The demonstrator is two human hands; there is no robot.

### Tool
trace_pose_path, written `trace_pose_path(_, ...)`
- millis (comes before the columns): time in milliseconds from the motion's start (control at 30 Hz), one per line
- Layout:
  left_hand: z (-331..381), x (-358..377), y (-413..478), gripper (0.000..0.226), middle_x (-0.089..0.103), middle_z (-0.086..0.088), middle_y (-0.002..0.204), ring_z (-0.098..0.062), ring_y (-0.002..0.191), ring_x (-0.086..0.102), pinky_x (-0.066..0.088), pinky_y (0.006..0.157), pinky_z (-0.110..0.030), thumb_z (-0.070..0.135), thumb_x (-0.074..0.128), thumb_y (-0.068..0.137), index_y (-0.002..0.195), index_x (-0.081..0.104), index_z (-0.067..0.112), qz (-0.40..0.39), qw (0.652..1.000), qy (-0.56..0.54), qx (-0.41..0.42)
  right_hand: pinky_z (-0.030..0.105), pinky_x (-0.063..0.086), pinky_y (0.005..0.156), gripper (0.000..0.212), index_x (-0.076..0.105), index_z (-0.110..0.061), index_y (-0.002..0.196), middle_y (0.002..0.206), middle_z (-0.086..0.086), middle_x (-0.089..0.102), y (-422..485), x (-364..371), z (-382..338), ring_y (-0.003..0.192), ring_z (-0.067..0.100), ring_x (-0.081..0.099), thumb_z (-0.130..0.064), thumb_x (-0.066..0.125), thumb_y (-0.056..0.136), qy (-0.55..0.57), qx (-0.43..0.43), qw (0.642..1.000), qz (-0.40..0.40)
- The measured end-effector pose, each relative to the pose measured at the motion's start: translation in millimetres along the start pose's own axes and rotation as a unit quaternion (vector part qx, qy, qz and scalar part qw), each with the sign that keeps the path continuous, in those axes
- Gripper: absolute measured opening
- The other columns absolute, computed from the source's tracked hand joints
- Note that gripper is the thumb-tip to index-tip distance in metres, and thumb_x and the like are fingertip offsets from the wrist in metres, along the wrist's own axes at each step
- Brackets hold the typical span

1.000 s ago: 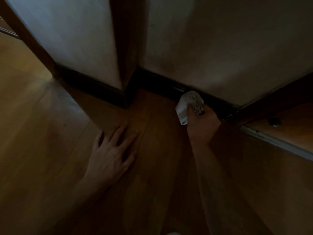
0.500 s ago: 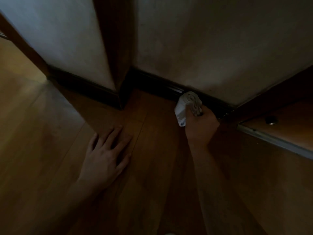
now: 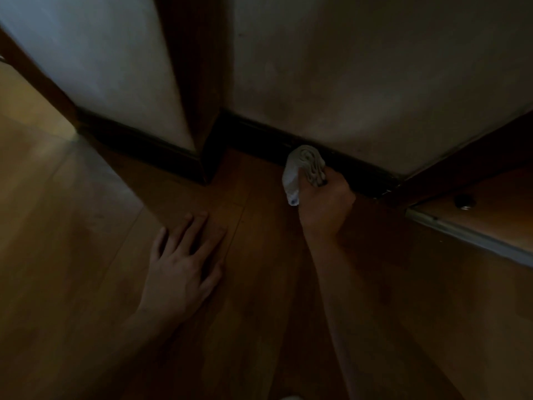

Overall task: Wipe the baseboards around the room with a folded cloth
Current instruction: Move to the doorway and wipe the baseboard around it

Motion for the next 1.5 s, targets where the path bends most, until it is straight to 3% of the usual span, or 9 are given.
trace_pose_path(100,-0.5,-0.7,1.1,0.062,0.026,-0.001,0.166,-0.024,0.153,0.019,0.014,0.119,-0.056,0.059,0.034,0.095,0.152,0.041,0.036,0.000,1.000,-0.001,-0.001,0.032,0.051,0.052,0.022,0.063,-0.006,0.069,0.074,0.012,0.064,-2.4,23.8,-17.7,0.065,0.022,0.062,-0.019,0.071,0.085,0.008,-0.014,1.000,-0.026)
trace_pose_path(233,-1.4,-0.4,1.8,0.061,0.027,-0.001,0.165,-0.024,0.153,0.020,0.018,0.119,-0.058,0.059,0.033,0.096,0.152,0.042,0.038,-0.002,1.000,-0.002,-0.005,0.039,0.056,0.057,0.022,0.067,-0.006,0.078,0.081,0.011,0.066,-5.4,44.4,-32.9,0.072,0.023,0.064,-0.026,0.073,0.084,0.006,-0.026,0.999,-0.045)
trace_pose_path(367,-1.8,0.2,0.4,0.060,0.031,-0.003,0.164,-0.025,0.152,0.023,0.019,0.118,-0.057,0.059,0.034,0.095,0.151,0.042,0.037,0.007,1.000,-0.002,-0.002,0.035,0.054,0.058,0.022,0.068,-0.006,0.078,0.081,0.011,0.066,-5.5,42.8,-30.0,0.072,0.023,0.064,-0.027,0.072,0.084,0.007,-0.030,0.998,-0.051)
trace_pose_path(533,-1.6,0.5,1.6,0.062,0.030,-0.003,0.164,-0.025,0.152,0.023,0.020,0.118,-0.057,0.059,0.034,0.094,0.152,0.041,0.037,-0.001,1.000,0.001,0.000,0.022,0.036,0.051,0.032,0.055,-0.013,0.061,0.064,0.006,0.060,-1.5,-1.7,7.0,0.057,0.013,0.054,-0.023,0.070,0.087,0.017,0.005,1.000,0.006)
trace_pose_path(733,-1.4,0.6,-0.5,0.062,0.027,-0.002,0.165,-0.026,0.153,0.020,0.018,0.119,-0.059,0.059,0.032,0.096,0.152,0.041,0.037,-0.003,1.000,-0.010,-0.004,0.021,0.040,0.062,0.027,0.072,-0.007,0.084,0.079,0.009,0.069,2.6,-44.7,37.3,0.068,0.015,0.061,-0.034,0.073,0.088,-0.019,0.034,0.998,0.042)
trace_pose_path(1000,-0.1,-2.5,0.4,0.061,0.029,-0.002,0.164,-0.024,0.152,0.021,0.020,0.119,-0.058,0.059,0.031,0.096,0.152,0.042,0.037,0.001,1.000,-0.012,-0.001,0.028,0.052,0.061,0.027,0.070,-0.009,0.080,0.077,0.008,0.068,7.5,-35.8,29.7,0.067,0.018,0.064,-0.035,0.073,0.086,-0.032,0.003,0.999,0.025)
trace_pose_path(1133,-0.7,-0.5,0.3,0.060,0.028,0.000,0.165,-0.023,0.153,0.020,0.018,0.119,-0.057,0.059,0.033,0.095,0.151,0.042,0.038,-0.003,1.000,-0.014,-0.010,0.025,0.048,0.062,0.031,0.074,-0.006,0.088,0.080,0.009,0.071,6.0,-50.7,45.2,0.070,0.021,0.067,-0.038,0.073,0.086,-0.020,0.037,0.997,0.063)
trace_pose_path(1300,-0.9,1.2,-0.7,0.061,0.029,-0.001,0.164,-0.025,0.152,0.022,0.020,0.119,-0.058,0.058,0.033,0.095,0.152,0.042,0.037,0.002,1.000,-0.003,-0.006,0.028,0.052,0.061,0.031,0.073,-0.008,0.088,0.080,0.008,0.069,8.1,-37.7,39.7,0.071,0.019,0.066,-0.039,0.072,0.087,-0.028,0.023,0.999,0.029)
trace_pose_path(1500,0.9,0.4,1.5,0.061,0.029,-0.002,0.164,-0.026,0.152,0.023,0.022,0.118,-0.058,0.058,0.035,0.094,0.151,0.043,0.038,-0.001,1.000,-0.003,-0.009,0.022,0.038,0.060,0.030,0.073,-0.005,0.084,0.078,0.013,0.070,4.3,-63.7,48.9,0.066,0.017,0.061,-0.035,0.072,0.088,-0.030,0.057,0.994,0.084)
Point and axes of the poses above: each hand's wrist, its own y-axis towards the middle knuckle, its own x-axis out of the palm, z = x × y, the point moved 7 cm from there along y, towards the middle knuckle
